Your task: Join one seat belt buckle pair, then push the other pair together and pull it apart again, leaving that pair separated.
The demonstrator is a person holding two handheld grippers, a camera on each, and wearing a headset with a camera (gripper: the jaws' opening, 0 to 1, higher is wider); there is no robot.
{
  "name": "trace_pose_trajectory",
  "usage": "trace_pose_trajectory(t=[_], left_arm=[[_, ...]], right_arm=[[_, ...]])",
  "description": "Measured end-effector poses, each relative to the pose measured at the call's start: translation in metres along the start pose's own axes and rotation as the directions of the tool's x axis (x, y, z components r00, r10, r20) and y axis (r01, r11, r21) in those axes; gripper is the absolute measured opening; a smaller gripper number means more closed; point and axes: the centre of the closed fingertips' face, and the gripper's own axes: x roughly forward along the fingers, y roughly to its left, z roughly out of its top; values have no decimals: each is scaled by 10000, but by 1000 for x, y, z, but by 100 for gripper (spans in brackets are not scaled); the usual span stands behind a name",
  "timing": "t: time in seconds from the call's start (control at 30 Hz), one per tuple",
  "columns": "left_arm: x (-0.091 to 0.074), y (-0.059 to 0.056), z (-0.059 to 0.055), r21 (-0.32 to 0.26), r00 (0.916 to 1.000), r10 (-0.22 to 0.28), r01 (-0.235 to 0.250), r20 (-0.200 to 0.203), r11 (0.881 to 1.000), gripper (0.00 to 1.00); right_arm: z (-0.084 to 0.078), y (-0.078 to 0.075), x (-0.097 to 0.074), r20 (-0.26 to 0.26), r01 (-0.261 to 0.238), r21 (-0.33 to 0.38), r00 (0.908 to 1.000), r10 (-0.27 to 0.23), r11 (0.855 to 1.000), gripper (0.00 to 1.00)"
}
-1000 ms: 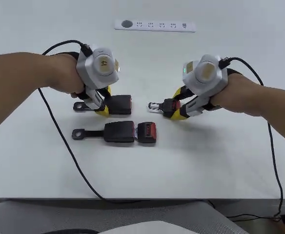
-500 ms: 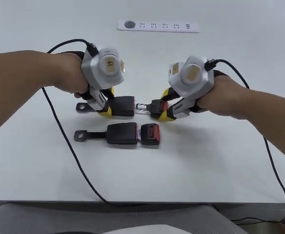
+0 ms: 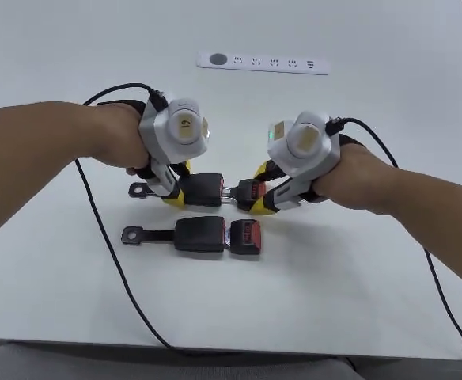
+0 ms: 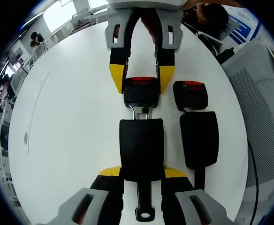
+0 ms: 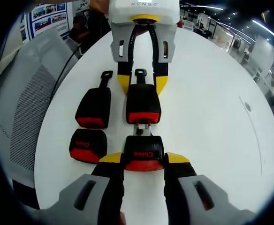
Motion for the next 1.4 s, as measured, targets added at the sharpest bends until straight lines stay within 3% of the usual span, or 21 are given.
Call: trace_pose_trajectory(t=[0.17, 0.23, 0.43, 0.8, 1.0, 1.4], left_arm=[[2, 4, -3, 218, 10000, -41, 39, 55, 9998, 30], [2, 1, -1, 296, 9999, -27, 24, 116, 9996, 30], [2, 5, -3, -1, 9995, -23, 23, 304, 10000, 30], [3, 3, -2, 106, 9999, 1, 0, -110, 9999, 29], [2, 4, -2, 133, 10000, -25, 25, 12, 9999, 29], [1, 1, -2, -6, 9998, -18, 18, -193, 10000, 30]], right_arm=[[2, 1, 1, 29, -87, 45, 10000, 87, 10000, 29], [2, 0, 3, -24, -71, 6, 10000, 71, 10000, 29], [6, -5, 6, -91, -3, -55, 10000, 2, 10000, 29], [18, -6, 11, -91, -116, 34, 9999, 116, 9999, 29], [15, -5, 13, -267, -72, 3, 9996, 72, 10000, 29], [17, 0, 10, -484, 64, 19, 9988, -63, 10000, 29]])
